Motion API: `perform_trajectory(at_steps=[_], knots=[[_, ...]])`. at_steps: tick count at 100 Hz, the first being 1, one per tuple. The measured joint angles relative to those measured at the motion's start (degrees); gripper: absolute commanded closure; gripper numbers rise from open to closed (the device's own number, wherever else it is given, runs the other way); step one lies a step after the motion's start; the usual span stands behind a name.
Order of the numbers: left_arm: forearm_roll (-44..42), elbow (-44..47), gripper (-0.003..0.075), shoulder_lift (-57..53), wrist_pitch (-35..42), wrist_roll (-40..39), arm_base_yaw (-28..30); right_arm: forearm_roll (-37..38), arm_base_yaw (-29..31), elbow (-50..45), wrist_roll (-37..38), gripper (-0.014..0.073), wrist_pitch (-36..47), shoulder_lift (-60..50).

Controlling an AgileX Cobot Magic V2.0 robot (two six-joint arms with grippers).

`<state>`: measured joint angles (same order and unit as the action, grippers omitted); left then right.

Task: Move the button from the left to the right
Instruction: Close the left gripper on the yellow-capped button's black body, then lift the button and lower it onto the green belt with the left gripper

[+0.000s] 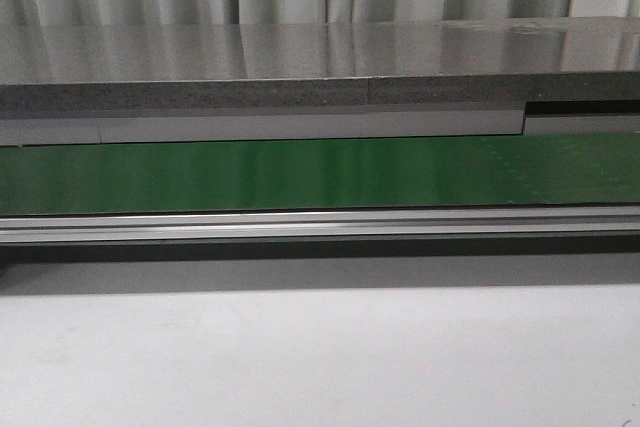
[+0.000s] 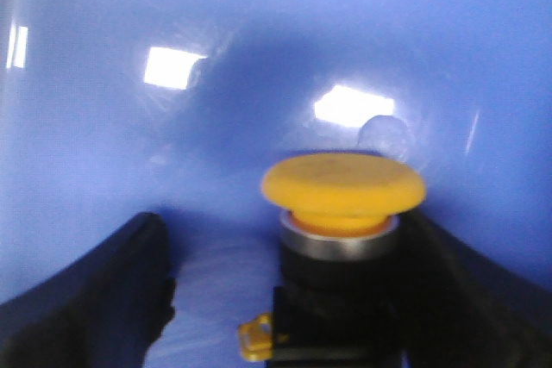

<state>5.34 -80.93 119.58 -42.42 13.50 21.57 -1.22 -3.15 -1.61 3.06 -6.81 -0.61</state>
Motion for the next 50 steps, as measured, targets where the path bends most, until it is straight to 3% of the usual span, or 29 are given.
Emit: perform_trajectory(at_steps=[10, 23, 50], knots=[[0.00, 0.00, 0.0579, 0.00, 0.00, 0.09, 0.00, 0.00, 0.00, 0.00, 0.00, 0.0662, 0.00, 0.00], [0.00, 0.00, 0.0739, 0.00, 0.00, 0.09, 0.00, 0.00, 0.00, 0.00, 0.00, 0.0662, 0.00, 0.00], [1.27, 0.00, 0.0740, -2.38, -1.46, 0.09, -0.10, 0.00, 0.00, 0.00, 0.00, 0.0662, 0.00, 0.00]])
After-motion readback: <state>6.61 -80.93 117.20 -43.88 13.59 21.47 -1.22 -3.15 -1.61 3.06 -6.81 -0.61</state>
